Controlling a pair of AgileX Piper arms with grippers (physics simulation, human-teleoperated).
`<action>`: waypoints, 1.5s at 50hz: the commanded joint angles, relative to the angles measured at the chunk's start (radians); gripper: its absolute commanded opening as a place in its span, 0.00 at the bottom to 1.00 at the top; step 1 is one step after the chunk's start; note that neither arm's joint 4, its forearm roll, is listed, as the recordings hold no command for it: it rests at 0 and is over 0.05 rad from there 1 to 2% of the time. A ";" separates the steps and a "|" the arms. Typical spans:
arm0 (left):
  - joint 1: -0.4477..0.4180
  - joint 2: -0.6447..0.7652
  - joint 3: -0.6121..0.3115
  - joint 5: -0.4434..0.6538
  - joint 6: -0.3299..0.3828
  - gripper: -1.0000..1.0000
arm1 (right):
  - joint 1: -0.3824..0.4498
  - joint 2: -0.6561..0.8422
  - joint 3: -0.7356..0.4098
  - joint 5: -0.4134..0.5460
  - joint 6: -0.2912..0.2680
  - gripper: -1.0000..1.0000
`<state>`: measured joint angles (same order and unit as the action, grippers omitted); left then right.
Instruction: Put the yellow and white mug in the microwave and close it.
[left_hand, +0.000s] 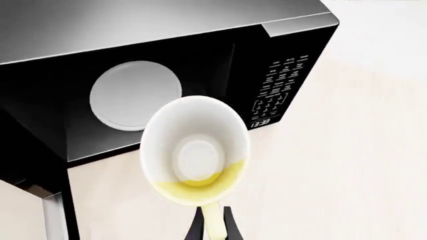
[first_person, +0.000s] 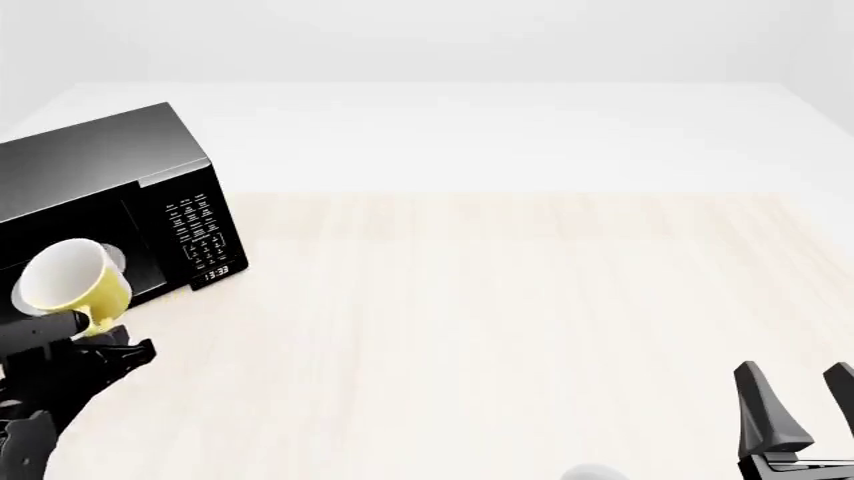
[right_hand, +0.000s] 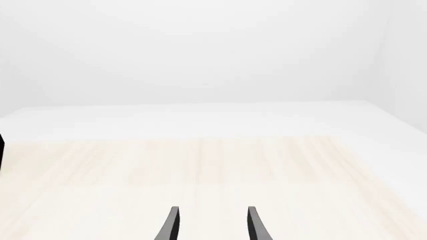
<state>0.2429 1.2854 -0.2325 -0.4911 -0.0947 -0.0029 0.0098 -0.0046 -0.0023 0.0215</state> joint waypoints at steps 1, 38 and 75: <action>0.085 0.066 -0.005 -0.056 0.034 0.00 | 0.001 -0.002 0.001 0.000 -0.004 1.00; 0.134 0.298 -0.176 -0.055 0.013 0.00 | 0.001 -0.002 0.001 0.000 -0.004 1.00; 0.153 0.405 -0.300 -0.039 -0.013 0.00 | 0.000 -0.002 0.001 0.000 -0.004 1.00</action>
<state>0.3811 1.6747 -0.4982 -0.5319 -0.1154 -0.0029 0.0098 -0.0046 -0.0023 0.0215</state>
